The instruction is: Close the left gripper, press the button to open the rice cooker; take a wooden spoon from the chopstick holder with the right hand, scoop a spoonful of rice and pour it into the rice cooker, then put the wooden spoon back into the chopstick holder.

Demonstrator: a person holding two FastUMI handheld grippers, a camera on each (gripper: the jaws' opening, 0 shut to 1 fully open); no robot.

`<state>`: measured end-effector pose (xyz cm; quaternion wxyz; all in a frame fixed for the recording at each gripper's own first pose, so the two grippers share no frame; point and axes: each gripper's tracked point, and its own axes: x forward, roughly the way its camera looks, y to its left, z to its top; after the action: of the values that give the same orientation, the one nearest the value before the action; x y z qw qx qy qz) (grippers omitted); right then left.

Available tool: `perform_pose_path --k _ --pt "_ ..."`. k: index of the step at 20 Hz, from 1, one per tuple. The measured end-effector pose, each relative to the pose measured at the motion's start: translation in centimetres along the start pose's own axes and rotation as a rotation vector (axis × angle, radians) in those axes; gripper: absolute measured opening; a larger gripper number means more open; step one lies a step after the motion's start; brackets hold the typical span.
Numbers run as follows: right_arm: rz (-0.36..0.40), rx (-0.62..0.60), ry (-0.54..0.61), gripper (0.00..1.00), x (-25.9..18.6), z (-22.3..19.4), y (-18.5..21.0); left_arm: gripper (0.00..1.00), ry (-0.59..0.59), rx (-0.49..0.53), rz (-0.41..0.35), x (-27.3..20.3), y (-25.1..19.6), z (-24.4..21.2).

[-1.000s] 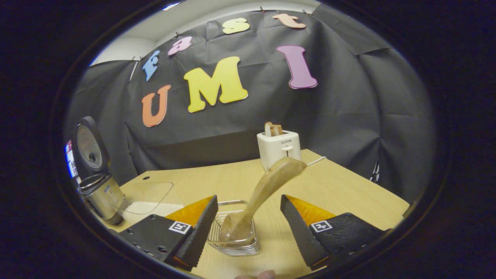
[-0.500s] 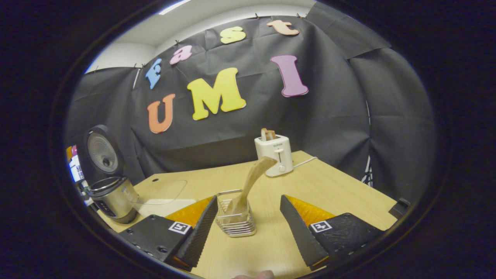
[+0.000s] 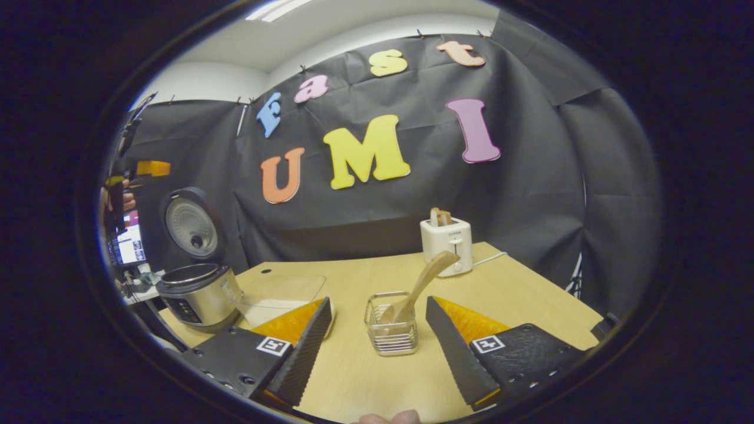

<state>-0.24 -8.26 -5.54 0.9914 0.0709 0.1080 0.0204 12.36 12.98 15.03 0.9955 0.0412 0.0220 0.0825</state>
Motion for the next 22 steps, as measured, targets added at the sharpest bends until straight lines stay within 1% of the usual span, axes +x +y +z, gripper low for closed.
perform_pose_path --k 2,4,5,6,9,10,11,12,13,14,15,16,19,20,21,22 --pt "0.026 -0.012 -0.009 0.95 0.2 0.3 1.0 0.98 0.022 -0.017 -0.011 2.4 0.2 1.1" --pt "0.045 -0.02 -0.009 0.95 0.7 0.1 1.7 0.99 0.069 -0.025 -0.027 4.4 0.6 1.1" --pt "0.051 -0.019 0.0 0.91 1.2 -0.1 1.9 0.99 0.102 -0.025 -0.023 6.0 1.5 0.6" --pt "0.069 -0.017 0.012 0.95 1.4 -0.6 2.5 0.99 0.119 -0.028 -0.005 7.0 2.6 0.4" --pt "0.088 -0.032 0.052 0.95 2.1 -2.0 3.2 0.99 0.191 -0.059 0.026 9.9 4.2 -1.3" --pt "0.087 -0.034 0.058 0.96 2.2 -2.3 3.3 1.0 0.212 -0.053 0.039 10.6 4.8 -1.8" --pt "0.087 -0.032 0.06 0.92 2.3 -2.3 3.3 1.0 0.234 -0.037 0.055 11.3 5.4 -2.3" --pt "0.086 -0.028 0.061 0.91 2.4 -2.4 3.3 1.0 0.261 -0.027 0.066 11.8 5.8 -3.0" --pt "0.085 -0.027 0.062 0.91 2.4 -2.3 3.4 1.0 0.282 -0.03 0.07 12.0 5.9 -3.6" --pt "0.08 -0.032 0.061 0.96 2.3 -2.5 3.2 1.0 0.293 -0.024 0.079 12.3 6.1 -4.1" --pt "0.073 -0.037 0.058 0.95 2.1 -2.4 3.0 1.0 0.3 -0.029 0.072 12.1 5.9 -4.5" --pt "0.073 -0.035 0.057 0.91 1.9 -2.4 3.0 1.0 0.308 -0.037 0.065 11.9 5.5 -4.7" --pt "0.078 -0.035 0.045 0.92 0.9 -2.2 3.2 1.0 0.302 -0.026 0.072 10.8 5.3 -4.9" --pt "0.076 -0.038 0.039 0.96 0.5 -2.1 3.2 1.0 0.289 -0.023 0.073 10.3 5.2 -5.0" --pt "0.08 -0.039 0.031 0.96 0.1 -1.9 3.3 1.0 0.281 -0.024 0.075 9.6 5.0 -5.1" --pt "0.082 -0.041 0.019 0.92 -0.4 -1.6 3.3 1.0 0.269 -0.024 0.08 8.7 4.8 -5.3"
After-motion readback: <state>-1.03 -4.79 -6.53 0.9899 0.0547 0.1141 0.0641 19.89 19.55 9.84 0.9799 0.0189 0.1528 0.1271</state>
